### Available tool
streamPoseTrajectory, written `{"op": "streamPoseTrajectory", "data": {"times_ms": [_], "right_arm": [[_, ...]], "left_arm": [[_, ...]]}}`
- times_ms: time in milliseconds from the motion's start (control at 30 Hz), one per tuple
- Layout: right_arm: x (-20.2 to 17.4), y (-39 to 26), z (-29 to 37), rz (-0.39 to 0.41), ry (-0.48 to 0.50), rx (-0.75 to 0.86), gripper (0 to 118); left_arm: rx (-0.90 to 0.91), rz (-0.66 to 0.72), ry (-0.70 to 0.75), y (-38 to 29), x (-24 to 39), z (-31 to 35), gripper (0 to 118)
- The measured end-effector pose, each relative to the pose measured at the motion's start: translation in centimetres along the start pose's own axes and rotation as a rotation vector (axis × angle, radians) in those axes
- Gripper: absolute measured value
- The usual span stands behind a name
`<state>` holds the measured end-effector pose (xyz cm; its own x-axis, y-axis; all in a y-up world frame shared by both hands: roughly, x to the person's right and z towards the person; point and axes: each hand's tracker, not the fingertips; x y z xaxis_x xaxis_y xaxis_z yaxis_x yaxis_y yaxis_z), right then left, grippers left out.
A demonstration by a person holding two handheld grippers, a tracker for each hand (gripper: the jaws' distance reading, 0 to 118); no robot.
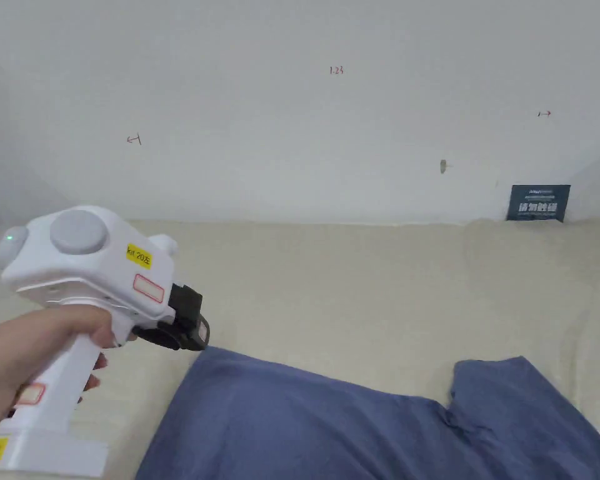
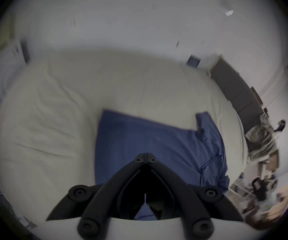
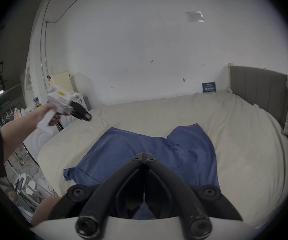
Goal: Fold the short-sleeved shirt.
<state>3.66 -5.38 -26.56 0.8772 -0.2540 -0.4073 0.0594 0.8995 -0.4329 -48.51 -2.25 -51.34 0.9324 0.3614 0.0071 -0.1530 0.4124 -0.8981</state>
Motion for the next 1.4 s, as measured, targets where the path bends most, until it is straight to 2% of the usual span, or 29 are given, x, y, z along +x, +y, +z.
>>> {"op": "streamPoseTrajectory", "data": {"times_ms": [33,67,133,167,200,233,267,300,333,367,400,467,533,633,700,767,800,833,867,900,933,967,1033,1067,1167,1333,1400], "right_arm": [[0.2,0.1,-0.5,0.002,-0.006,-0.008,0],[0.5,0.1,-1.1,0.004,-0.013,-0.016,0],[1.1,0.1,-2.2,0.009,-0.028,-0.036,0],[1.4,0.0,-2.7,0.009,-0.029,-0.047,0],[1.7,-0.1,-3.3,0.007,-0.03,-0.061,0],[2.0,-0.1,-3.9,0.007,-0.034,-0.077,0],[2.2,-0.3,-4.3,0.01,-0.04,-0.089,0],[2.4,-0.5,-4.7,0.013,-0.044,-0.099,0],[2.5,-0.6,-5.0,0.014,-0.045,-0.109,0],[2.8,-0.7,-5.6,0.013,-0.044,-0.121,0],[2.9,-0.9,-6.0,0.011,-0.038,-0.137,0],[3.0,-1.3,-6.7,0.013,-0.032,-0.163,0],[3.2,-1.8,-7.5,0.02,-0.028,-0.185,0],[3.0,-2.3,-8.3,0.031,-0.005,-0.206,0],[2.9,-2.6,-8.6,0.038,0.009,-0.217,0],[2.7,-2.7,-9.0,0.039,0.012,-0.225,0],[2.7,-2.7,-9.0,0.037,0.017,-0.225,0],[2.6,-2.7,-8.9,0.036,0.02,-0.225,0],[2.6,-2.7,-8.9,0.036,0.021,-0.224,0],[2.6,-2.7,-9.0,0.035,0.016,-0.219,0],[2.6,-2.6,-8.9,0.033,0.014,-0.217,0],[2.8,-2.6,-8.8,0.026,0.013,-0.214,0],[3.1,-2.4,-8.8,0.006,0.008,-0.211,0],[3.3,-2.3,-8.7,-0.009,0.003,-0.209,0],[4.1,-1.4,-7.9,-0.044,-0.011,-0.178,0],[7.6,4.3,-7.3,-0.019,-0.069,-0.097,0],[10.0,7.3,-9.3,0.018,-0.172,-0.137,0]], "left_arm": [[-0.055,0.028,-0.007,1.4,-1.1,-2.0,0],[-0.055,0.023,0.053,3.0,-2.0,-4.1,0],[-0.078,-0.055,0.15,4.3,-1.8,-7.3,0],[-0.082,-0.083,0.185,5.2,-2.4,-9.0,4],[-0.074,-0.078,0.186,6.0,-3.0,-10.7,39],[-0.077,-0.082,0.198,6.6,-3.6,-12.1,81],[-0.085,-0.072,0.207,7.0,-4.3,-13.5,117],[-0.095,-0.065,0.22,7.2,-4.8,-13.9,114],[-0.014,-0.056,0.189,8.3,-5.2,-15.0,112],[-0.03,-0.065,0.221,8.5,-5.6,-15.7,112],[0.038,-0.033,0.226,8.6,-6.2,-16.2,112],[0.106,-0.072,0.25,8.9,-6.6,-17.2,112],[0.05,-0.112,0.334,9.6,-6.8,-18.3,112],[-0.138,-0.074,0.314,9.0,-7.4,-19.7,106],[-0.067,-0.101,0.333,9.8,-7.7,-19.7,105],[-0.078,-0.071,0.318,10.1,-8.1,-19.4,100],[-0.201,-0.023,0.255,9.1,-7.7,-19.4,93],[-0.18,-0.04,0.269,8.9,-7.5,-19.3,80],[-0.169,-0.078,0.272,8.8,-7.1,-19.0,60],[-0.128,-0.103,0.259,8.3,-6.6,-18.4,14],[-0.093,-0.112,0.237,8.0,-5.9,-18.4,0],[-0.039,-0.166,0.238,7.8,-5.6,-18.0,0],[-0.07,-0.229,0.287,6.7,-4.5,-18.3,0],[-0.127,-0.236,0.278,6.2,-4.1,-18.4,0],[-0.029,-0.19,0.251,6.2,-4.0,-16.3,0],[0.05,-0.181,0.211,5.4,-3.3,-12.0,0],[0.075,-0.189,0.21,4.6,-2.9,-10.6,0]]}}
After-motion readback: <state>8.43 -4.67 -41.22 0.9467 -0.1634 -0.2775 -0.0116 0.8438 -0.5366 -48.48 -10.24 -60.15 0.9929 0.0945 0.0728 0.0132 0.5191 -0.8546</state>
